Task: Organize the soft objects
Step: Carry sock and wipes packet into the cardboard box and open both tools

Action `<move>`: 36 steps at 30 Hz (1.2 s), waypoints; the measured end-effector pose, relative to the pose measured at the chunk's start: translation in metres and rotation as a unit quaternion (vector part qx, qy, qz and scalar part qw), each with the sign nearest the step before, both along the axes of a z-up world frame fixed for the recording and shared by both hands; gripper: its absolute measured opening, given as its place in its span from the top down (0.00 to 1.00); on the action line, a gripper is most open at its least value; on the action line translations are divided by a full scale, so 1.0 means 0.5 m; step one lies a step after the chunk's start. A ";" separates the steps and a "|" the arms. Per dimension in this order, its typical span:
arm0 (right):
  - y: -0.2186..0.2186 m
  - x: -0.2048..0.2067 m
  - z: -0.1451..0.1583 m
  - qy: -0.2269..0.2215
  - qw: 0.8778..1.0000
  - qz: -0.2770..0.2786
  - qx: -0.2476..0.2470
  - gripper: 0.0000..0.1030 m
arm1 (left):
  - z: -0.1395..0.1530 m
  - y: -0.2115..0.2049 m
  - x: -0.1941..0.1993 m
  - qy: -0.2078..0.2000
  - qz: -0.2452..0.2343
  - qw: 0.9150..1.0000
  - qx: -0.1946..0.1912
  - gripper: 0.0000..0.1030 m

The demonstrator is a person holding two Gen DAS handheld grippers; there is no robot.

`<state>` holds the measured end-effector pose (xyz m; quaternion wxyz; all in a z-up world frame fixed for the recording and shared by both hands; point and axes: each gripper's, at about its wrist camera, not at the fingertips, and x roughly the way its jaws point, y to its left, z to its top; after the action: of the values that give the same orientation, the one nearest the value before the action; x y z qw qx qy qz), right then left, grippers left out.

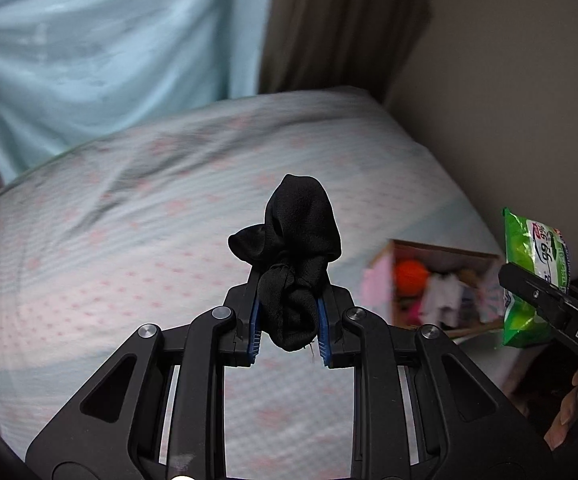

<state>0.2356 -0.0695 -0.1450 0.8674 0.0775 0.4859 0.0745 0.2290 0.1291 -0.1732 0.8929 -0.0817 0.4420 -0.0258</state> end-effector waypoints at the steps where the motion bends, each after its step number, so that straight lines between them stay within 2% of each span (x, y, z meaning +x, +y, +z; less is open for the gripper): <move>1: -0.031 -0.006 0.003 -0.001 1.000 -0.007 -0.001 0.64 | 0.002 -0.035 -0.002 0.001 -0.009 1.000 0.000 0.81; 8: -0.207 -0.023 -0.002 0.014 1.000 -0.023 -0.007 0.64 | -0.007 -0.255 0.006 0.014 -0.059 0.998 0.007 0.81; 15: -0.346 0.022 -0.053 0.057 0.998 -0.018 -0.014 0.64 | -0.077 -0.423 0.055 0.056 -0.073 0.996 0.010 0.81; 24: -0.443 0.097 -0.168 0.114 0.993 0.002 -0.002 0.64 | -0.205 -0.518 0.130 0.118 -0.067 0.990 0.023 0.81; 32: -0.439 0.162 -0.276 0.173 0.984 0.040 0.018 0.64 | -0.319 -0.545 0.174 0.181 -0.066 0.980 0.041 0.81; 36: -0.431 0.191 -0.322 0.213 0.975 0.053 0.028 0.64 | -0.351 -0.548 0.188 0.205 -0.069 0.976 0.042 0.81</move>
<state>0.3309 -0.2849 -0.3062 0.7363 0.0903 0.6605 0.1158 0.3229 -0.1449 -0.3486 0.7823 -0.0169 0.6206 -0.0511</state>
